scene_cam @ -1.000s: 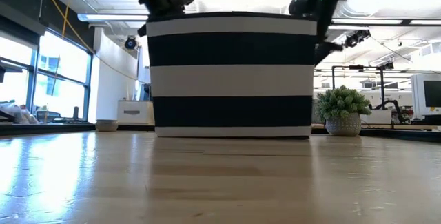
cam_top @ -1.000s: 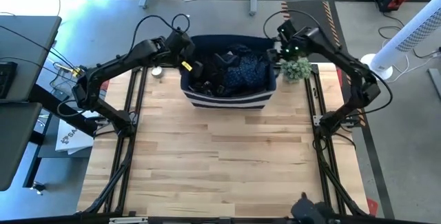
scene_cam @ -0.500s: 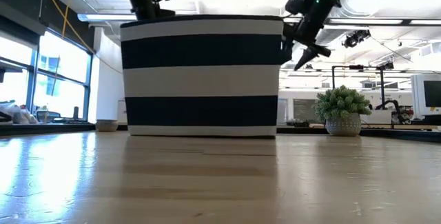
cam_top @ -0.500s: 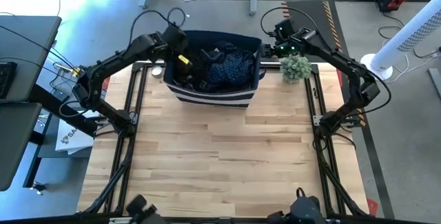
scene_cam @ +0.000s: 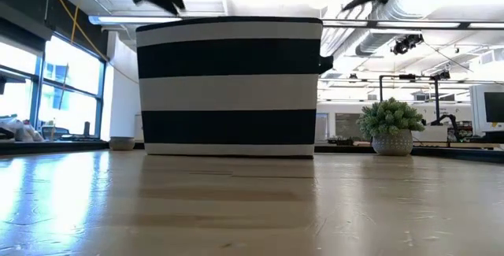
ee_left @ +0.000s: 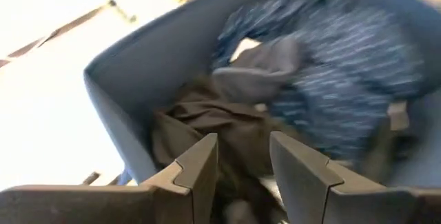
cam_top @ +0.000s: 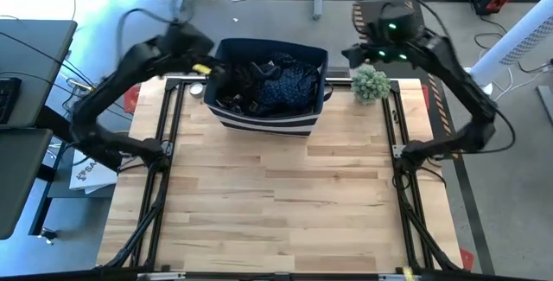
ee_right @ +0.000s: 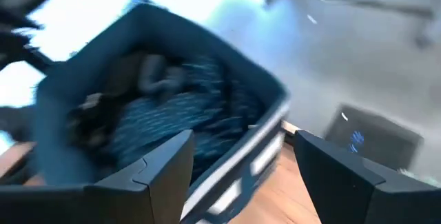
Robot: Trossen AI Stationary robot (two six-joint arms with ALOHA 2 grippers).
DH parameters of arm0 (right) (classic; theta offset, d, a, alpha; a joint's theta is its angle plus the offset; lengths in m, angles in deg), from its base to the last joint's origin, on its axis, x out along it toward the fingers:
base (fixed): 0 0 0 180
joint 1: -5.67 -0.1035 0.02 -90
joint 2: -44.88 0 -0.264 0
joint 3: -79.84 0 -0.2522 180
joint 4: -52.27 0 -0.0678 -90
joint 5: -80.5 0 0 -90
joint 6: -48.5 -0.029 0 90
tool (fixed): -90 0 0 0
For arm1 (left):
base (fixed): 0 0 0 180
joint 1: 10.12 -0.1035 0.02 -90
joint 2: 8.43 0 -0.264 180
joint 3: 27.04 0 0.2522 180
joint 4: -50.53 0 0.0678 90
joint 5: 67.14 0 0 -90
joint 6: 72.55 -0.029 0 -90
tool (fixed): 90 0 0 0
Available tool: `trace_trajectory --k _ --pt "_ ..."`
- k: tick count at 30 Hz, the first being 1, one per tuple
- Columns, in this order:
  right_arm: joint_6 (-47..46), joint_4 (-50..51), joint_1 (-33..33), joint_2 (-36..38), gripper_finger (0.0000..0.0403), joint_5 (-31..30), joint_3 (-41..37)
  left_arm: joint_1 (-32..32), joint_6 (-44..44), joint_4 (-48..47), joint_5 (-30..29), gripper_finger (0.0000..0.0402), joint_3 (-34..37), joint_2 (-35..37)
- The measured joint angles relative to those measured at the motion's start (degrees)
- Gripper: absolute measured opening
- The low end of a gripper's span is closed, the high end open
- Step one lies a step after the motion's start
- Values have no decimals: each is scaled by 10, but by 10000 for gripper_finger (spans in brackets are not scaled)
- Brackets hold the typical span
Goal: Sort clothes
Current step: Return to Home Position
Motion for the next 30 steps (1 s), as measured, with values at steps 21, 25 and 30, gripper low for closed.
trace_trajectory --k 21,25,30 --pt "-304 6 -134 303 247 93 -77 50 72 -2 -21 131 0 293" --pt "-319 20 -136 326 247 81 -77 50 65 -6 -22 131 0 301" --pt "-52 -39 -144 348 247 179 -77 50 69 -25 -21 131 0 303"
